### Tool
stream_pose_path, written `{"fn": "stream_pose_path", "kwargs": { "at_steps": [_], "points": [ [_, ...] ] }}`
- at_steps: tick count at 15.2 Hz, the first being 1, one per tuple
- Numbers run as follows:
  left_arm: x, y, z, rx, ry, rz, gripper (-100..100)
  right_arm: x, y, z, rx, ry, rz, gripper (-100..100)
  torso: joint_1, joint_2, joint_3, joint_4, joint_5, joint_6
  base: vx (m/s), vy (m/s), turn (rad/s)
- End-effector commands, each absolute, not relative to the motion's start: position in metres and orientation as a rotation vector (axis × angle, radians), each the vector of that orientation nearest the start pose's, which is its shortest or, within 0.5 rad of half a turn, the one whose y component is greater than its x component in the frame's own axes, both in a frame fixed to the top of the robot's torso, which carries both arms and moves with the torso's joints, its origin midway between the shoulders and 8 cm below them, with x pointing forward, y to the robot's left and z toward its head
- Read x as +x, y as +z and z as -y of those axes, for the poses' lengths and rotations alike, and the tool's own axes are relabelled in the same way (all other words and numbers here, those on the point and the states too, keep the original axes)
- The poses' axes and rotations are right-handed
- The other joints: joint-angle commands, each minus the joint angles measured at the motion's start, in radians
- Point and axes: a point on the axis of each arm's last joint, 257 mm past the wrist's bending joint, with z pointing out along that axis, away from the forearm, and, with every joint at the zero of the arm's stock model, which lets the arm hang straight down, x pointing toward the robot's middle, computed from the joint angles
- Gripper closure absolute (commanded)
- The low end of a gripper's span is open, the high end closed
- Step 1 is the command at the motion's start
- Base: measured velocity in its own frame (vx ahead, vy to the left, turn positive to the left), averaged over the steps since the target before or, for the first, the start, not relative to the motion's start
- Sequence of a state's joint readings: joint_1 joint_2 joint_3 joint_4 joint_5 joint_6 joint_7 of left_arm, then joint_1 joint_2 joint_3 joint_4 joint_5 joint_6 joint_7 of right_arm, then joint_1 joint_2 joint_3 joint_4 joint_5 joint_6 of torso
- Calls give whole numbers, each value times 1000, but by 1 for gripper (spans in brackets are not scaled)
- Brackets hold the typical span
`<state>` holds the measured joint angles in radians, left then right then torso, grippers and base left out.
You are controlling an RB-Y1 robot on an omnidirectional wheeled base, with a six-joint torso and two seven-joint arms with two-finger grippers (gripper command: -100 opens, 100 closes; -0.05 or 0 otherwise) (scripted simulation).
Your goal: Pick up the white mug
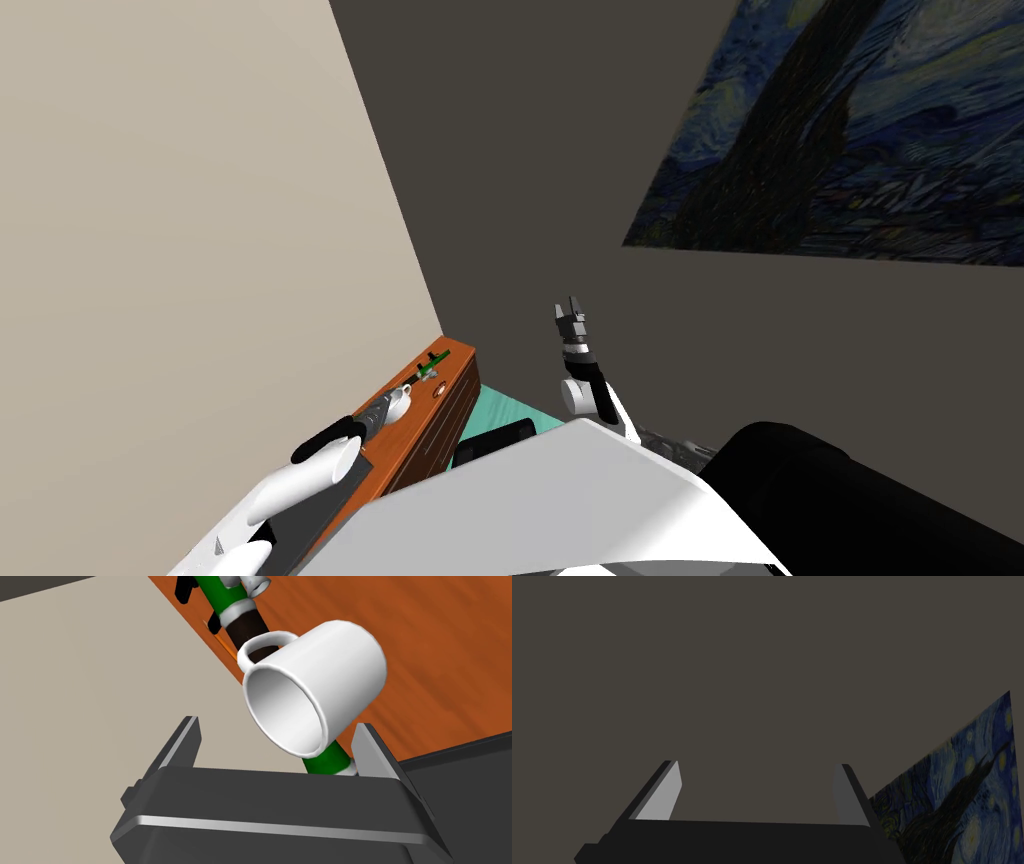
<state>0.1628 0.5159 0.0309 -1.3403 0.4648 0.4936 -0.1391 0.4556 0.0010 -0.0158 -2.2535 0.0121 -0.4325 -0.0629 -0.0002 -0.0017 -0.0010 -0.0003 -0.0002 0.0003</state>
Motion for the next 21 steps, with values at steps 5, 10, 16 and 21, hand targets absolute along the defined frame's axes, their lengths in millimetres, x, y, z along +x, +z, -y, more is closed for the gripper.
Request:
{"fn": "stream_pose_path", "kwargs": {
  "at_steps": [5, 10, 16, 21],
  "points": [
    [346, -489, -499, -1875, -329, -1806, -100, 363, 14, 282, 719, 1339, -634, 0, 0, 0, 0, 0, 0, -1, 23, -1, -104],
    [318, -504, -518, -1983, -227, -1851, -100, 363, 14, 282, 719, 1339, -634, 0, 0, 0, 0, 0, 0, 0, 22, 0, -105],
    [289, -511, -539, -2107, -127, -1887, -100, 363, 14, 282, 719, 1339, -634, 0, 0, 0, 0, 0, 0, 0, 26, 2, -122],
    [260, -517, -550, -2215, -48, -1906, -100, 363, 14, 282, 719, 1339, -634, 0, 0, 0, 0, 0, 0, 0, 22, 4, -100]
  ]
}}
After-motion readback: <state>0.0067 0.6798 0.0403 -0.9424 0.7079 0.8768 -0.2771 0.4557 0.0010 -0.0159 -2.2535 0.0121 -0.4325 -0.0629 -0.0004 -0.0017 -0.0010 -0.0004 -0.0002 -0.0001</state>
